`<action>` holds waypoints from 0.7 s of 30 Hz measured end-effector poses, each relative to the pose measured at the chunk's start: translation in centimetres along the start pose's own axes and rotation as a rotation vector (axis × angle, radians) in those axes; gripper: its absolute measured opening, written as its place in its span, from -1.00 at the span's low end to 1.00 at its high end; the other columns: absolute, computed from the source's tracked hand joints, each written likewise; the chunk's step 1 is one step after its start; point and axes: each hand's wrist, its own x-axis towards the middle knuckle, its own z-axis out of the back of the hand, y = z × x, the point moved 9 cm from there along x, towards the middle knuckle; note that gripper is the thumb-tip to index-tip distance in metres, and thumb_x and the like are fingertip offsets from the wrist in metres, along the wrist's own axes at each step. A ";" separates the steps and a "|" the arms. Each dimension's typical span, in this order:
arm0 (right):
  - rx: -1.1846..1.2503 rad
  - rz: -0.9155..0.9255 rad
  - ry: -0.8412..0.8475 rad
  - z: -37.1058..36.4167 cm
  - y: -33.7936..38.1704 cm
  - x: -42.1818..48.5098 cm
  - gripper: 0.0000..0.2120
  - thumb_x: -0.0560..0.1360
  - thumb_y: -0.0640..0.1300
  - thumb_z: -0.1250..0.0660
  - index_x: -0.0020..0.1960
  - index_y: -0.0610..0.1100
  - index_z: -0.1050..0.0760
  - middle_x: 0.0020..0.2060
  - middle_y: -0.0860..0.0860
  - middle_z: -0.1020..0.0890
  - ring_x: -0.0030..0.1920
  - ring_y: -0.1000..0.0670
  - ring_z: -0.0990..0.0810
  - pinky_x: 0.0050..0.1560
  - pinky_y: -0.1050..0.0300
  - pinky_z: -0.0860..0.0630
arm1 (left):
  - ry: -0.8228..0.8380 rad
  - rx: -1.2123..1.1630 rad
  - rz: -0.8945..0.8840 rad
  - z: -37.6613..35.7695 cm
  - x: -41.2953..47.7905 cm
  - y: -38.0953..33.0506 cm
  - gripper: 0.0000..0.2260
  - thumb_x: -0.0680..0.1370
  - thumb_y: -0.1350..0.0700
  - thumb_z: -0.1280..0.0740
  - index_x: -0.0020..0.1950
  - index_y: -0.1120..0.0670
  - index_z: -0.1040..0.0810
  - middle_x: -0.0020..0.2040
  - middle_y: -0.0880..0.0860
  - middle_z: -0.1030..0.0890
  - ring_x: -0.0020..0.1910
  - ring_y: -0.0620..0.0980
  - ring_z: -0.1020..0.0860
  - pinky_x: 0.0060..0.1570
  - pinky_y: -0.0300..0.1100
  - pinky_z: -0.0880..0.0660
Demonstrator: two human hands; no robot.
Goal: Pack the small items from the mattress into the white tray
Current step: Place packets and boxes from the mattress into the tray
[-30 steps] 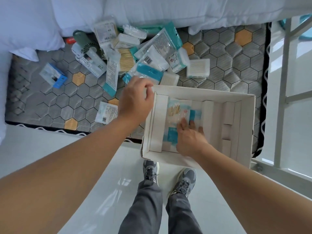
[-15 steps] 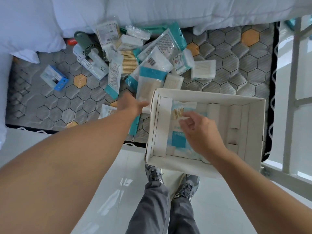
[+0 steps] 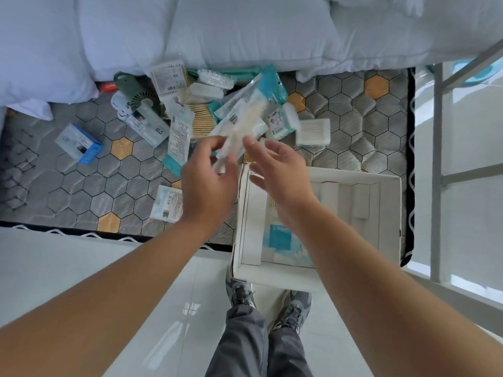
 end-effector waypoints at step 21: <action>0.292 -0.149 -0.236 8.3 -1.6 1.6 -0.81 0.55 -0.18 -0.44 0.13 -0.20 -0.57 0.02 -0.13 -0.70 -0.15 -0.10 -0.77 -0.15 0.04 -0.70 | 0.274 0.275 0.540 -5.7 6.1 12.4 -0.48 0.45 0.15 -0.49 0.38 0.12 -0.44 0.29 0.10 -0.52 0.19 0.09 -0.53 0.03 -0.09 -0.49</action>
